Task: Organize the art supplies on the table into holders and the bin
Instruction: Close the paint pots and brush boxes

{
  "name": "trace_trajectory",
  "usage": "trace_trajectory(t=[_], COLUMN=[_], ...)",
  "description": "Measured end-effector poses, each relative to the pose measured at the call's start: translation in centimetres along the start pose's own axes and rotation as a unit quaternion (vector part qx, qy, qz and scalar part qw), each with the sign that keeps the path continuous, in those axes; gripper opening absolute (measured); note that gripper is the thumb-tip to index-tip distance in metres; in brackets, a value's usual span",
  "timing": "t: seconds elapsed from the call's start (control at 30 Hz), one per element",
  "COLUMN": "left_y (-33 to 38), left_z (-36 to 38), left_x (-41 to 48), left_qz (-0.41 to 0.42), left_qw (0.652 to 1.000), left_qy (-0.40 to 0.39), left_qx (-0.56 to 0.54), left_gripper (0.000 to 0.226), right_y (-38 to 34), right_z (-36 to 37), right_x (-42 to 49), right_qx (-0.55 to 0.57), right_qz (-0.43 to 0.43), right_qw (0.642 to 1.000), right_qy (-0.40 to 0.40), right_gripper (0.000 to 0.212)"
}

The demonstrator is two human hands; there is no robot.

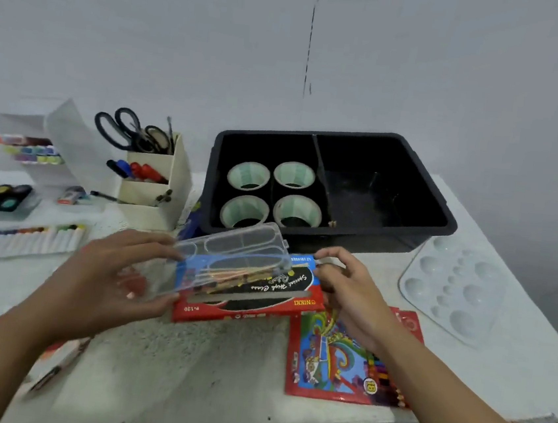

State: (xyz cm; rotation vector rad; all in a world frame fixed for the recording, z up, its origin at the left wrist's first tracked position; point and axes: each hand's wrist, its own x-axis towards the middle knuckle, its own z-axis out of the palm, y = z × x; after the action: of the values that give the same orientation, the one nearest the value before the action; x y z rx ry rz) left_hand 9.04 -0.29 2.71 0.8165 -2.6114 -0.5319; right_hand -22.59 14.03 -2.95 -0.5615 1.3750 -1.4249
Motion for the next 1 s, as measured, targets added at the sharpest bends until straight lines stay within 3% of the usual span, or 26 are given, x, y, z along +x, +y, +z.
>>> trace_trajectory(t=[0.2, 0.47, 0.67, 0.8, 0.93, 1.0], left_y=[-4.8, -15.1, -24.5, -28.6, -32.0, -33.4], left_z=[-4.7, -10.5, -15.6, -16.9, -17.6, -18.0], left_x=[-5.7, -11.7, -15.7, -16.7, -16.7, -16.3], left_qz=[-0.065, -0.117, -0.131, -0.140, -0.136, -0.124], left_qw=[0.997, 0.989, 0.986, 0.986, 0.989, 0.990], left_qy=[0.051, 0.087, 0.100, 0.087, 0.065, 0.059], left_qx=[0.013, 0.002, 0.003, -0.007, 0.006, 0.015], left_gripper=[0.050, 0.045, 0.043, 0.041, 0.043, 0.044], right_y=[3.0, 7.0, 8.6, 9.4, 10.0, 9.8], right_z=[8.1, 22.5, 32.3, 35.0, 37.1, 38.0], right_x=[1.0, 2.5, 3.9, 5.4, 6.0, 5.9], right_qx=[0.017, -0.026, -0.178, -0.381, -0.602, -0.657], right_qz=[0.037, 0.029, -0.045, -0.111, -0.162, -0.193], right_qw=[0.998, 0.998, 0.983, 0.917, 0.778, 0.724], right_qy=[-0.058, -0.052, -0.017, 0.039, 0.081, 0.086], right_gripper=[0.016, 0.013, 0.014, 0.019, 0.025, 0.027])
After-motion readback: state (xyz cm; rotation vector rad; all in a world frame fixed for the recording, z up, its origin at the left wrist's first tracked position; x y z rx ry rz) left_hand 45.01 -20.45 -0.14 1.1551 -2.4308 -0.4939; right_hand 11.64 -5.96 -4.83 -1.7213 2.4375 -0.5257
